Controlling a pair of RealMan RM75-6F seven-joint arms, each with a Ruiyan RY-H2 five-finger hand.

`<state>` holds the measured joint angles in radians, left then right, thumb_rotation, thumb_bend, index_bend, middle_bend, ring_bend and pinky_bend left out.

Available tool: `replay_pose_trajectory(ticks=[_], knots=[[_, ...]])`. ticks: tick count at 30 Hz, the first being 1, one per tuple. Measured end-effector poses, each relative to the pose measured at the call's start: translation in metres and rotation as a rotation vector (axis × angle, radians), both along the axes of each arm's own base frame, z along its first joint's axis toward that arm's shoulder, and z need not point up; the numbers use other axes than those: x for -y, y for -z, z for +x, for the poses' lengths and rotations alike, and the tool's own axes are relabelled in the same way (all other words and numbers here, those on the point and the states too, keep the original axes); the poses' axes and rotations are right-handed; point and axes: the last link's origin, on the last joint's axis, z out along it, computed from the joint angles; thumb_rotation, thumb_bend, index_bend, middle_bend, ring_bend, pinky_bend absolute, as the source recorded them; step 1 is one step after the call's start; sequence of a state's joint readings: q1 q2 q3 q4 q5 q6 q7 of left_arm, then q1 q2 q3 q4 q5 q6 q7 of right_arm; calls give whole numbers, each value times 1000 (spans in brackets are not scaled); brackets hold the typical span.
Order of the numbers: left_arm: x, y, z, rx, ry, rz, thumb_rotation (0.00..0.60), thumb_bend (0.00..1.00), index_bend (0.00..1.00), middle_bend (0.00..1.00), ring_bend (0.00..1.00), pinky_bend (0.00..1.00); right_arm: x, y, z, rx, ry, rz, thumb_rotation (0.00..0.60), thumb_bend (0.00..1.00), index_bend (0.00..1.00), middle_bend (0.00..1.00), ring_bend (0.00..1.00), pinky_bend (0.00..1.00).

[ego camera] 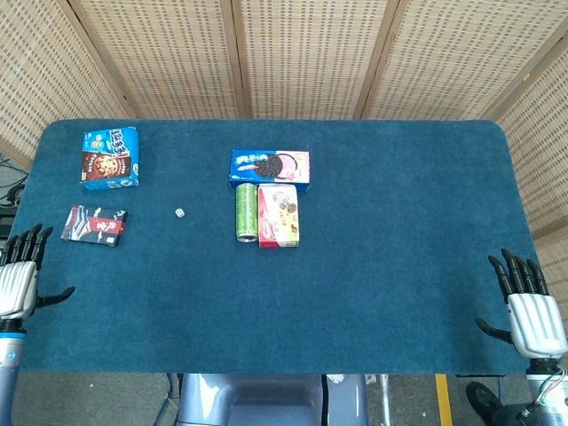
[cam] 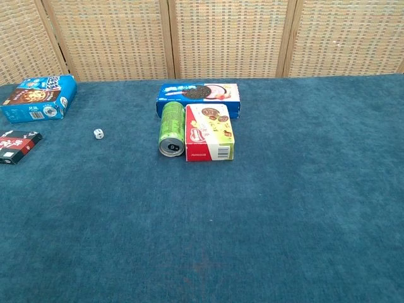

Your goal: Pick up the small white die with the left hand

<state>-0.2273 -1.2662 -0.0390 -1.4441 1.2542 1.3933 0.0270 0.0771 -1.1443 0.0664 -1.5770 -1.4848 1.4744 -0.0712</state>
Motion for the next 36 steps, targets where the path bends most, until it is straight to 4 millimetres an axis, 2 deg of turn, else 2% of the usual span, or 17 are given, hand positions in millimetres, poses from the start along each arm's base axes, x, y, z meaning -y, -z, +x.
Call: replay_pose_trajectory(ticks=[10, 13, 16, 19, 24, 29, 32, 36], knots=[[9, -2, 5, 1, 14, -24, 600, 0, 0, 0, 0, 0, 0, 0, 0, 5, -2, 2, 600, 0, 0, 0, 0, 0], [4, 0, 7, 5, 24, -35, 600, 0, 0, 0, 0, 0, 0, 0, 0, 4, -4, 4, 600, 0, 0, 0, 0, 0], [-10, 2, 11, 9, 42, -62, 600, 2, 0, 0, 0, 0, 0, 0, 0, 6, -1, 4, 600, 0, 0, 0, 0, 0], [-34, 7, 17, 4, 68, -109, 600, 41, 48, 0, 0, 0, 1, 0, 0, 11, 4, 4, 600, 0, 0, 0, 0, 0], [-97, 18, 33, -46, 127, -201, 600, 159, 224, 0, 0, 0, 1, 0, -1, 8, 10, 4, 600, 0, 0, 0, 0, 0], [-154, 35, 47, -90, 144, -254, 600, 212, 255, 0, 0, 0, 1, 0, -3, 7, 19, 6, 600, 0, 0, 0, 0, 0], [-180, 51, 56, -98, 135, -286, 600, 240, 267, 0, 0, 0, 1, 0, -3, 9, 24, 7, 600, 0, 0, 0, 0, 0], [-203, 74, 66, -99, 117, -316, 600, 273, 290, 0, 0, 0, 2, 0, -4, 9, 26, 8, 600, 0, 0, 0, 0, 0]])
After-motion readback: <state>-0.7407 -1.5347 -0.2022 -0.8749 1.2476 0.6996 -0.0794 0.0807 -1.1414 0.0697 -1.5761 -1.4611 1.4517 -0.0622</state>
